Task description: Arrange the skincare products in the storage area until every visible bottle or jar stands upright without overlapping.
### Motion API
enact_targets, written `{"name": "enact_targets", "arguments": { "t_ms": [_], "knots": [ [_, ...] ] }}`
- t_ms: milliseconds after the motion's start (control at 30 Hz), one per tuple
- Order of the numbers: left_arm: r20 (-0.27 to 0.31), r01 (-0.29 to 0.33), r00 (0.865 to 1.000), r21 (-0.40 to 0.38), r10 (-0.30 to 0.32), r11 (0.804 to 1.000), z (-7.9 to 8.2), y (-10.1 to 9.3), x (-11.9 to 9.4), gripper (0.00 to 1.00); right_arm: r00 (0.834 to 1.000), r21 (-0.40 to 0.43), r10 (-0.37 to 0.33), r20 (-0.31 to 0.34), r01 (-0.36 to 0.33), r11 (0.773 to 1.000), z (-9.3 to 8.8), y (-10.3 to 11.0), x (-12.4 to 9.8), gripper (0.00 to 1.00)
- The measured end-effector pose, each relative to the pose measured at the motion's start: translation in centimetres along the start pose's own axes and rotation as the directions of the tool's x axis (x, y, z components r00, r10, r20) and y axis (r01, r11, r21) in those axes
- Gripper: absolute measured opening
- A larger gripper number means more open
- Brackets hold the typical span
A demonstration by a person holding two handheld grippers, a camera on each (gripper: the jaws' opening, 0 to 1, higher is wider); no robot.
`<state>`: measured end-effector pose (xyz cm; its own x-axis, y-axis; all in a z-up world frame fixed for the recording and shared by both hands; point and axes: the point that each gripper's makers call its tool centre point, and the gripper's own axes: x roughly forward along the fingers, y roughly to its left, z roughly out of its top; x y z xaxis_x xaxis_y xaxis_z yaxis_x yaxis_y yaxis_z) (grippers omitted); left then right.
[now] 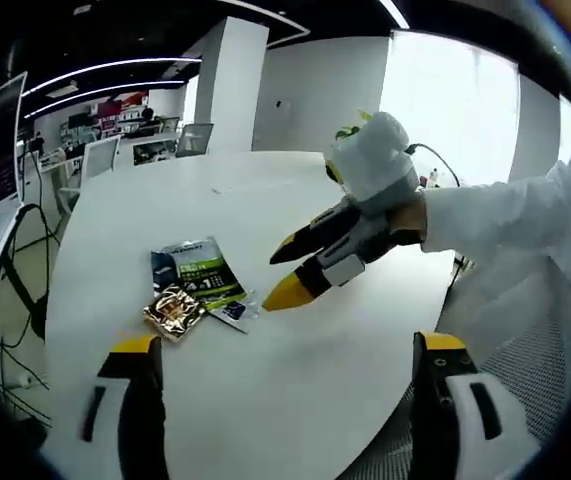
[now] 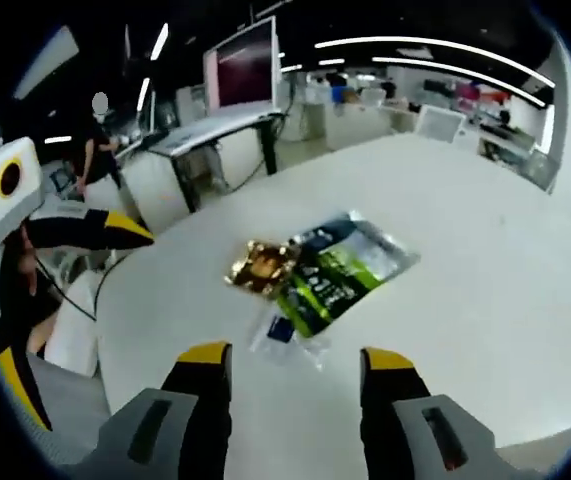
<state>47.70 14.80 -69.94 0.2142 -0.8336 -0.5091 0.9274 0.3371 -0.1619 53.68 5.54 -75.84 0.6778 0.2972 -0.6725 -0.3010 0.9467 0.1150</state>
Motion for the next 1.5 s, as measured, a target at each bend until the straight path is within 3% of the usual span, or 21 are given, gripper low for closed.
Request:
{"name": "enact_targets", "arguments": {
  "t_ms": [133, 300, 467, 667, 867, 1033, 1167, 1367, 1500],
  "knots": [
    [-0.001, 0.000, 1.000, -0.014, 0.000, 1.000, -0.3, 0.1, -0.1, 0.99, 0.999, 0.003, -0.043, -0.002, 0.043, 0.999, 0.3, -1.0, 1.4, 0.38],
    [0.002, 0.010, 1.000, -0.022, -0.010, 1.000, -0.4, 0.0, -0.2, 0.99, 0.997, 0.090, -0.082, 0.006, 0.081, 0.993, 0.7, -2.4, 2.7, 0.29],
    [0.017, 0.012, 1.000, -0.040, -0.011, 0.999, -0.3, 0.2, -0.2, 0.98, 0.994, 0.118, -0.108, -0.008, 0.108, 0.987, 0.4, -3.3, 3.6, 0.23],
    [0.006, 0.015, 1.000, -0.041, -0.015, 0.999, -0.7, 0.2, -0.1, 0.98, 0.993, 0.131, -0.117, -0.014, 0.118, 0.984, 0.4, -3.3, 4.5, 0.16],
    [0.009, 0.016, 1.000, -0.055, -0.015, 0.998, -0.8, 0.3, 0.1, 0.98, 0.993, 0.202, -0.114, 0.015, 0.108, 0.973, 1.0, -3.7, 5.9, 0.09],
    [0.004, 0.021, 1.000, -0.054, -0.020, 0.998, -0.7, 0.4, 0.3, 0.97, 0.991, 0.207, -0.131, 0.009, 0.127, 0.970, 1.1, -4.1, 5.7, 0.01],
    [0.006, 0.024, 1.000, -0.054, -0.024, 0.998, -0.5, 0.4, 0.4, 0.96, 0.991, 0.264, -0.134, 0.013, 0.126, 0.956, 0.9, -4.3, 5.8, 0.00],
    [0.007, 0.042, 0.999, -0.056, -0.042, 0.998, -0.3, 0.6, 1.2, 0.95, 0.990, 0.278, -0.140, 0.020, 0.128, 0.952, 0.6, -3.7, 5.1, 0.00],
    [0.006, 0.036, 0.999, -0.052, -0.036, 0.998, 0.0, 2.1, 1.8, 0.95, 0.989, 0.285, -0.146, 0.029, 0.132, 0.949, 0.8, -3.8, 4.3, 0.00]
  ]
}}
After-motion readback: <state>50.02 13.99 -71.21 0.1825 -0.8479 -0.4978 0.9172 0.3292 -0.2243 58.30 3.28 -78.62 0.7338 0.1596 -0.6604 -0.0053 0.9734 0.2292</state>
